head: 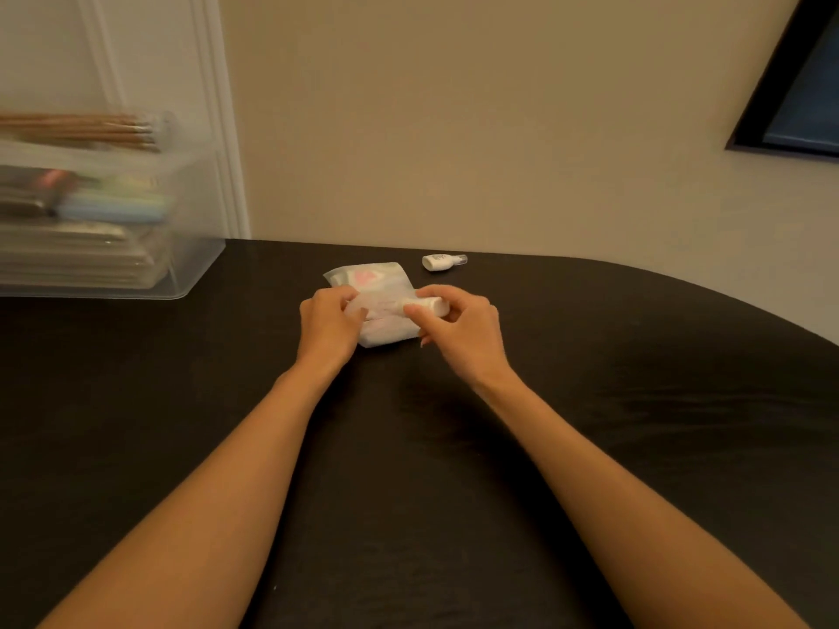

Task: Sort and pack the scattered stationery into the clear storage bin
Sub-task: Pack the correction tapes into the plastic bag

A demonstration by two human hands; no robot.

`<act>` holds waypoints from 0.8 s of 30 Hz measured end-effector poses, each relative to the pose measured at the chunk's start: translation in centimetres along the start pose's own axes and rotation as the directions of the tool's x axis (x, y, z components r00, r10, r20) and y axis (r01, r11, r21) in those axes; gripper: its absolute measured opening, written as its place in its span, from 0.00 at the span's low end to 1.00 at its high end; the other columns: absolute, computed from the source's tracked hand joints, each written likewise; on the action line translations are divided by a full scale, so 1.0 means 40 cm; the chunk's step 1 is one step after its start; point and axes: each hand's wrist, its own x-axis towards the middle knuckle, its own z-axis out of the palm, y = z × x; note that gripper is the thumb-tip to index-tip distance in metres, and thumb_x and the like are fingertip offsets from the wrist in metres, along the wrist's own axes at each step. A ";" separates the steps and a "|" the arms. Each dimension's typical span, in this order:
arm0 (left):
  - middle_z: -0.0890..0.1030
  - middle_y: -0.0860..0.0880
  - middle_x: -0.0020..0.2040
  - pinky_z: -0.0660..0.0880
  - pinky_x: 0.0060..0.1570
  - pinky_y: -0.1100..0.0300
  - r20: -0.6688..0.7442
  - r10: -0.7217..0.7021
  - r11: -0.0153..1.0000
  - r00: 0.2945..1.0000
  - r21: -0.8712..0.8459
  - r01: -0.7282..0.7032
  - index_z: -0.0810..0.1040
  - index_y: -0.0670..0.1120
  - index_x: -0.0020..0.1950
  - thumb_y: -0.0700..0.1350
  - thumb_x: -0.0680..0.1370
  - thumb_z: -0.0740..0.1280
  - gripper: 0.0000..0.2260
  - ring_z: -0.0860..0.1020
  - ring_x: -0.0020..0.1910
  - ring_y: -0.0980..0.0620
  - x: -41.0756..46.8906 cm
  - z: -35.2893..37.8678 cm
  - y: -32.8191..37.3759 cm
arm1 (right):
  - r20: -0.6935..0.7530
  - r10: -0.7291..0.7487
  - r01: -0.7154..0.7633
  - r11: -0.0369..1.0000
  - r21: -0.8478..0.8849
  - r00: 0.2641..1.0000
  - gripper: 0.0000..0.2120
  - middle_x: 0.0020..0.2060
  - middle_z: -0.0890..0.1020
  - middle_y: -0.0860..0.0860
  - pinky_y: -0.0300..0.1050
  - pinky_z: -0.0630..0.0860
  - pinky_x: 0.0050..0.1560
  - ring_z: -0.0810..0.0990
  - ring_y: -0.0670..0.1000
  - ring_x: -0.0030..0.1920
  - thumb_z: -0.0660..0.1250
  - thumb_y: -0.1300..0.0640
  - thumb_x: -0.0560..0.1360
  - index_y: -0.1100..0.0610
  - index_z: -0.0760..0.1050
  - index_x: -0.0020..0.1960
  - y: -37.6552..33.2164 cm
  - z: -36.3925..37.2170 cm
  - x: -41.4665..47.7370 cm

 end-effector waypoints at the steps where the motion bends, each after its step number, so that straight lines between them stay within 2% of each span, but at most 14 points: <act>1: 0.71 0.46 0.31 0.62 0.28 0.66 0.015 -0.010 1.000 1.000 -0.009 0.010 0.72 0.38 0.32 0.37 0.76 0.62 0.12 0.68 0.31 0.53 -0.002 -0.006 -0.001 | 0.006 -0.005 0.006 0.998 -0.056 1.000 0.17 0.50 0.80 0.53 0.33 0.78 0.41 0.80 0.44 0.34 0.69 0.52 0.74 0.57 0.76 0.61 0.003 0.004 -0.004; 3: 0.71 0.44 0.32 0.62 0.29 0.63 0.037 -0.012 1.000 0.999 -0.011 0.012 0.76 0.36 0.36 0.37 0.76 0.62 0.09 0.67 0.31 0.52 -0.008 -0.015 -0.004 | 0.047 -0.042 0.047 0.991 -0.127 0.998 0.20 0.54 0.74 0.51 0.36 0.79 0.44 0.79 0.45 0.38 0.67 0.52 0.75 0.58 0.72 0.64 -0.002 0.020 -0.016; 5: 0.71 0.43 0.32 0.61 0.29 0.63 0.052 -0.003 1.000 0.999 -0.012 0.004 0.77 0.34 0.38 0.37 0.76 0.61 0.10 0.67 0.31 0.53 -0.013 -0.018 -0.005 | 0.059 -0.071 0.080 0.984 -0.161 0.996 0.22 0.54 0.68 0.49 0.41 0.79 0.43 0.77 0.47 0.38 0.66 0.52 0.76 0.60 0.70 0.66 -0.015 0.043 -0.023; 8: 0.74 0.42 0.34 0.64 0.30 0.63 0.037 -0.030 0.999 0.999 -0.042 0.031 0.78 0.33 0.39 0.39 0.77 0.61 0.12 0.70 0.32 0.52 -0.012 -0.022 -0.010 | 0.057 -0.047 0.053 0.993 -0.106 0.997 0.20 0.55 0.67 0.51 0.38 0.78 0.34 0.77 0.48 0.34 0.65 0.51 0.77 0.61 0.72 0.64 -0.032 0.067 -0.031; 10: 0.74 0.43 0.33 0.65 0.31 0.63 0.026 -0.070 0.997 0.997 -0.040 0.071 0.77 0.37 0.35 0.42 0.77 0.62 0.13 0.71 0.32 0.52 -0.005 -0.026 -0.012 | 0.053 -0.048 0.049 0.999 -0.021 0.997 0.16 0.52 0.69 0.52 0.35 0.76 0.30 0.77 0.47 0.36 0.66 0.53 0.76 0.61 0.75 0.59 -0.040 0.068 -0.034; 11: 0.74 0.44 0.33 0.65 0.31 0.63 0.030 -0.083 0.996 0.996 -0.034 0.084 0.76 0.38 0.34 0.43 0.77 0.62 0.14 0.71 0.31 0.52 -0.002 -0.029 -0.013 | 0.045 -0.061 0.061 0.998 0.007 0.997 0.15 0.51 0.70 0.52 0.35 0.77 0.31 0.78 0.48 0.39 0.66 0.53 0.76 0.61 0.76 0.58 -0.043 0.068 -0.037; 13: 0.74 0.46 0.31 0.65 0.29 0.64 0.046 -0.066 0.997 0.997 -0.026 0.068 0.75 0.41 0.31 0.43 0.77 0.63 0.15 0.72 0.30 0.53 -0.002 -0.030 -0.009 | 0.016 -0.092 0.092 0.995 -0.023 0.996 0.16 0.52 0.71 0.51 0.41 0.80 0.42 0.78 0.50 0.48 0.67 0.53 0.75 0.61 0.77 0.58 -0.036 0.075 -0.037; 15: 0.73 0.47 0.29 0.64 0.29 0.63 0.041 -0.003 1.000 0.999 -0.028 0.004 0.73 0.43 0.28 0.42 0.77 0.62 0.16 0.71 0.30 0.53 -0.008 -0.027 -0.004 | -0.049 -0.120 0.115 0.990 -0.082 0.992 0.16 0.56 0.72 0.52 0.45 0.77 0.54 0.75 0.49 0.55 0.67 0.55 0.76 0.61 0.76 0.61 -0.025 0.082 -0.033; 16: 0.73 0.48 0.28 0.64 0.29 0.62 0.032 0.036 0.999 0.999 -0.017 -0.035 0.72 0.45 0.27 0.42 0.77 0.62 0.17 0.70 0.30 0.53 -0.011 -0.025 -0.002 | -0.075 -0.127 0.120 0.988 -0.092 0.989 0.15 0.58 0.71 0.52 0.43 0.75 0.56 0.73 0.48 0.57 0.66 0.56 0.76 0.61 0.75 0.61 -0.021 0.086 -0.030; 19: 0.71 0.50 0.28 0.61 0.28 0.63 0.050 0.120 0.993 0.992 0.013 -0.120 0.70 0.49 0.26 0.42 0.77 0.62 0.18 0.68 0.30 0.54 -0.022 -0.024 0.005 | -0.018 -0.073 0.071 0.994 -0.089 0.997 0.11 0.60 0.69 0.54 0.45 0.77 0.54 0.73 0.51 0.57 0.62 0.58 0.78 0.62 0.75 0.59 -0.020 0.095 -0.022; 21: 0.72 0.50 0.29 0.62 0.29 0.63 0.082 0.126 0.992 0.989 -0.005 -0.126 0.72 0.49 0.28 0.42 0.77 0.62 0.17 0.69 0.31 0.53 -0.024 -0.024 0.000 | 0.061 -0.048 0.059 0.977 -0.203 0.997 0.12 0.61 0.69 0.54 0.47 0.77 0.51 0.74 0.53 0.55 0.59 0.57 0.80 0.61 0.74 0.58 -0.013 0.099 -0.012; 23: 0.74 0.49 0.32 0.64 0.31 0.63 0.106 0.117 0.993 0.988 -0.015 -0.116 0.76 0.46 0.32 0.42 0.78 0.62 0.14 0.72 0.34 0.52 -0.024 -0.027 -0.002 | 0.141 -0.066 0.112 0.931 -0.347 0.988 0.13 0.63 0.70 0.53 0.43 0.71 0.54 0.71 0.51 0.59 0.56 0.56 0.81 0.59 0.73 0.61 0.003 0.093 0.000; 24: 0.76 0.48 0.34 0.65 0.31 0.64 0.119 0.112 0.994 0.987 -0.023 -0.110 0.78 0.44 0.36 0.43 0.78 0.62 0.12 0.73 0.36 0.52 -0.024 -0.028 -0.002 | 0.170 -0.065 0.120 0.933 -0.339 0.983 0.14 0.63 0.70 0.52 0.42 0.68 0.56 0.69 0.50 0.60 0.56 0.56 0.81 0.59 0.73 0.62 0.012 0.086 0.006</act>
